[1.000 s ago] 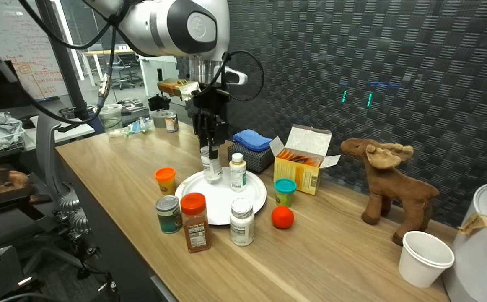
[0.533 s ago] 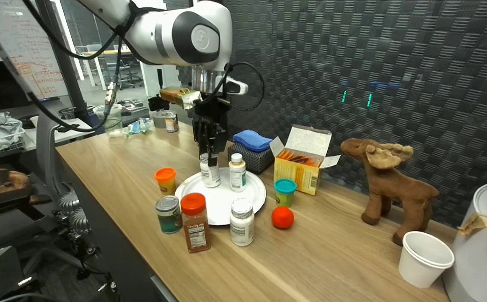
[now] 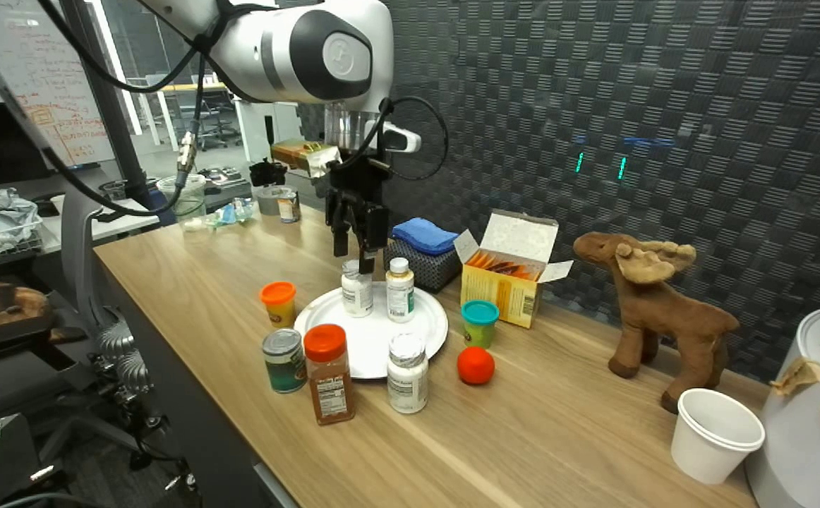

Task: Put the objects on the table onto the tray

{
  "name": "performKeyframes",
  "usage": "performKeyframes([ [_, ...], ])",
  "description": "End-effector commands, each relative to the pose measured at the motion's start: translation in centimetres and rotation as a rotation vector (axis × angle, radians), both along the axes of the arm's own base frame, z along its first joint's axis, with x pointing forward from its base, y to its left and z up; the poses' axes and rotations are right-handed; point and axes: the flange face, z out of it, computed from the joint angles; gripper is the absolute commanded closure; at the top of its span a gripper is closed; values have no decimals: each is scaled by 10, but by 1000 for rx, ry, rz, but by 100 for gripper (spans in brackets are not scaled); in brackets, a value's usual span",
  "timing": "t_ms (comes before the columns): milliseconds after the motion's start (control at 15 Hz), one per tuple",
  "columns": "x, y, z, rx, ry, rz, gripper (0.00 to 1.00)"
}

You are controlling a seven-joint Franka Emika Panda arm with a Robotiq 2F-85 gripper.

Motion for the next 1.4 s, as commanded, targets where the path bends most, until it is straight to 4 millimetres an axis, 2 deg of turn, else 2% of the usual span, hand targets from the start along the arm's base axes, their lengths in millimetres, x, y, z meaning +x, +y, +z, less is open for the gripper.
performKeyframes([
  [0, -22, 7, 41, 30, -42, -3, 0],
  [200, -48, 25, 61, 8, -67, 23, 0],
  [333, -68, 41, 64, -3, -76, 56, 0],
  [600, -100, 70, 49, -18, -79, 147, 0],
  [800, -108, 77, 29, -23, -63, 191, 0],
  [933, -107, 74, 13, -25, -47, 202, 0],
  [1333, -100, 68, -11, 12, -11, 223, 0],
])
